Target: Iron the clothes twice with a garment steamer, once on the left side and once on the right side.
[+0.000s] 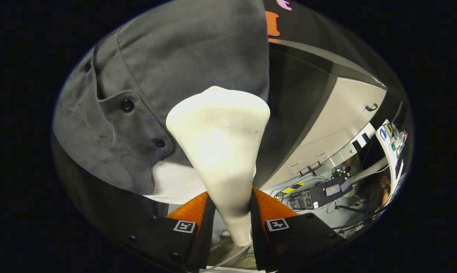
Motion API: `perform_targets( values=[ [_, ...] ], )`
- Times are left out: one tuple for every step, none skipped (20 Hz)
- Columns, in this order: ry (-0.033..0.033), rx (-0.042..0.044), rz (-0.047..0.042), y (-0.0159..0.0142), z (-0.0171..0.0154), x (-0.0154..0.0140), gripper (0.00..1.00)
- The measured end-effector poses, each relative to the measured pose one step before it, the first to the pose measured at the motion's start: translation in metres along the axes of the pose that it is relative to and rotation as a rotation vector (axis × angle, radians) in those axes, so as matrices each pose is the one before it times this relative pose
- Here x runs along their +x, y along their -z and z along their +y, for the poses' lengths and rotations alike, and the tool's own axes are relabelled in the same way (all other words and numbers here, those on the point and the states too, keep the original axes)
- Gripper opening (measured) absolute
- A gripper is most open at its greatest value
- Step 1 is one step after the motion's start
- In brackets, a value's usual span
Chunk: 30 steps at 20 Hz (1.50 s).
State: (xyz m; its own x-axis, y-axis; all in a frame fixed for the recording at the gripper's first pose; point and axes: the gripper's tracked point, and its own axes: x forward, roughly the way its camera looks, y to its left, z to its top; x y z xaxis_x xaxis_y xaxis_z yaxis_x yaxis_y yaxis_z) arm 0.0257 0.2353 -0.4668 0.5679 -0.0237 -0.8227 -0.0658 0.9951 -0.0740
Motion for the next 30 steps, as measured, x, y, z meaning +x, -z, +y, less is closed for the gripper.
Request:
perform_targets(
  values=[
    [0.0037, 0.00503, -0.01739, -0.00673, -0.00089, -0.00772, 0.53],
    [0.00267, 0.00412, -0.02054, -0.00922, 0.00082, -0.00862, 0.54],
    [0.00211, 0.00135, -0.02153, -0.0078, 0.00101, -0.00901, 0.53],
    [0.00007, 0.00033, -0.02067, -0.01043, -0.00026, -0.00985, 0.53],
    [-0.00153, -0.00076, -0.02098, -0.00871, 0.00142, -0.0083, 0.54],
    [-0.00153, -0.0021, -0.02108, -0.00923, 0.00186, -0.00785, 0.54],
    [-0.00019, 0.00184, -0.02291, -0.01156, 0.00669, -0.01158, 0.53],
    [-0.00022, 0.00399, -0.02436, -0.01227, 0.00608, -0.01014, 0.53],
    [-0.00083, 0.00525, -0.02319, -0.01356, 0.00493, -0.01112, 0.53],
    [-0.00262, 0.00412, -0.02118, -0.01141, 0.00354, -0.00877, 0.53],
    [-0.00278, 0.00482, -0.02123, -0.01103, 0.00745, -0.01112, 0.53],
    [-0.00305, 0.00356, -0.01885, -0.0092, 0.00286, -0.00665, 0.53],
    [-0.00322, 0.00351, -0.01917, -0.00888, 0.00412, -0.00759, 0.54],
    [-0.00284, 0.00321, -0.01825, -0.00781, 0.00205, -0.00697, 0.53],
    [-0.00223, 0.00457, -0.01864, -0.00898, 0.00283, -0.00651, 0.53],
    [-0.00218, 0.00655, -0.02078, -0.00982, 0.00209, -0.00448, 0.53],
    [-0.0017, 0.00848, -0.01967, -0.00858, 0.00103, -0.00529, 0.53],
    [-0.00176, 0.00617, -0.01651, -0.00765, 0.00097, -0.00394, 0.53],
    [-0.0018, 0.00351, -0.01638, -0.00734, 0.00169, -0.00499, 0.53],
    [-0.00204, 0.00121, -0.01646, -0.00713, 0.00009, -0.00355, 0.53],
    [-0.00306, -0.00053, -0.01536, -0.00716, 0.00155, -0.0045, 0.53],
    [-0.00336, 0.0, -0.01583, -0.00389, -0.00082, -0.00225, 0.53],
    [-0.00287, 0.00095, -0.01532, -0.00704, 0.00213, -0.00412, 0.53],
    [-0.00123, 0.00021, -0.01379, -0.00549, 0.0026, -0.00269, 0.53],
    [-0.00117, 0.00012, -0.01363, -0.00607, 0.00224, -0.00347, 0.53],
    [-0.00322, -0.00081, -0.01336, -0.00495, 0.00268, -0.00124, 0.53],
    [-0.00425, 0.00004, -0.01103, -0.00533, 0.00314, -0.00213, 0.53],
    [-0.00378, -0.00088, -0.00911, -0.00453, 0.00409, -0.00148, 0.53],
    [-0.00344, 0.00011, -0.0097, -0.00425, 0.0028, -0.00167, 0.53],
    [-0.00352, -0.00153, -0.00781, -0.00313, 0.00255, -0.00212, 0.53]
  ],
)
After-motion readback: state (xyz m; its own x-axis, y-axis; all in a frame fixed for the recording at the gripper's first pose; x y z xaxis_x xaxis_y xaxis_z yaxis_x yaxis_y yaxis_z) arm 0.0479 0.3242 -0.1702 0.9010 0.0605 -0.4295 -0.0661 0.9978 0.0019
